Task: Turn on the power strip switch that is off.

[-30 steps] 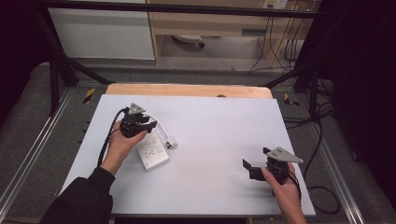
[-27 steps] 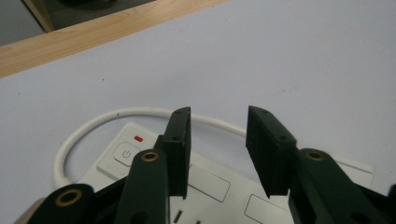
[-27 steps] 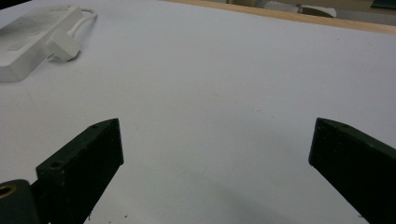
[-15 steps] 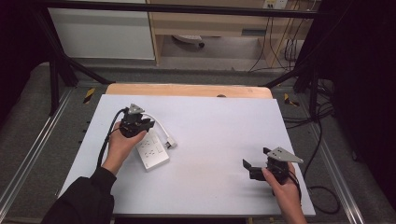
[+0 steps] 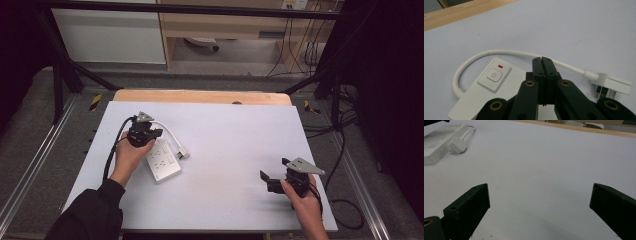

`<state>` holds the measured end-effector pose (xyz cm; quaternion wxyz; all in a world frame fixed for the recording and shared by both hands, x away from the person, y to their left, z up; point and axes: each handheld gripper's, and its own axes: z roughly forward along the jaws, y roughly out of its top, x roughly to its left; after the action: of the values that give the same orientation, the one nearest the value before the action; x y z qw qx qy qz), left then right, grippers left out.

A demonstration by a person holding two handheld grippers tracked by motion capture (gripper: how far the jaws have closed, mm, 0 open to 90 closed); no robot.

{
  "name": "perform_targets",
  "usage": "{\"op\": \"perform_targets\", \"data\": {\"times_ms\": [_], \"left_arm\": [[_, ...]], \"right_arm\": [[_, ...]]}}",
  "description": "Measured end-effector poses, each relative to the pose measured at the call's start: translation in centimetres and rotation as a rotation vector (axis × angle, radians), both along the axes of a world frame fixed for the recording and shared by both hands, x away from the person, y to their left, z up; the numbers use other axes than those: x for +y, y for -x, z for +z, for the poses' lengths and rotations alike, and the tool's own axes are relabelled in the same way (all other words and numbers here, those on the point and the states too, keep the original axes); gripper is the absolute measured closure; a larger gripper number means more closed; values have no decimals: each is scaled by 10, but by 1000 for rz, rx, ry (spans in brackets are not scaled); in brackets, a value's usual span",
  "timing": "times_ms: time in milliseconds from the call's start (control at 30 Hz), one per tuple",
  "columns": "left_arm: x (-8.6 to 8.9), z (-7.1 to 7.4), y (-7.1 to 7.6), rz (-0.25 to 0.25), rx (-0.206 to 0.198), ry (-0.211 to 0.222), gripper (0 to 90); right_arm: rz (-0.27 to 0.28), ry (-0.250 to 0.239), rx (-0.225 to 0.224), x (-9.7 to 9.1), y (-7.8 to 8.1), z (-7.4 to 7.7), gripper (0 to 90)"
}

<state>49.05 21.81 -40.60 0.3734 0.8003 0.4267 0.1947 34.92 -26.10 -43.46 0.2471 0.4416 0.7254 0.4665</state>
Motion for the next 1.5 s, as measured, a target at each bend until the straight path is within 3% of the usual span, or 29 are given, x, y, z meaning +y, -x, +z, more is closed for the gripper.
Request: {"op": "perform_targets", "data": {"times_ms": [433, 1033, 1500], "left_arm": [[2, -9, -5, 22, 55, -25, 900], [2, -14, -8, 32, 65, -54, 900], [3, -15, -9, 37, 67, -43, 900]], "right_arm": [[2, -1, -1, 0, 0, 0, 34], [1, 1, -1, 0, 0, 0, 34], [2, 4, 0, 0, 0, 0, 33]]}}
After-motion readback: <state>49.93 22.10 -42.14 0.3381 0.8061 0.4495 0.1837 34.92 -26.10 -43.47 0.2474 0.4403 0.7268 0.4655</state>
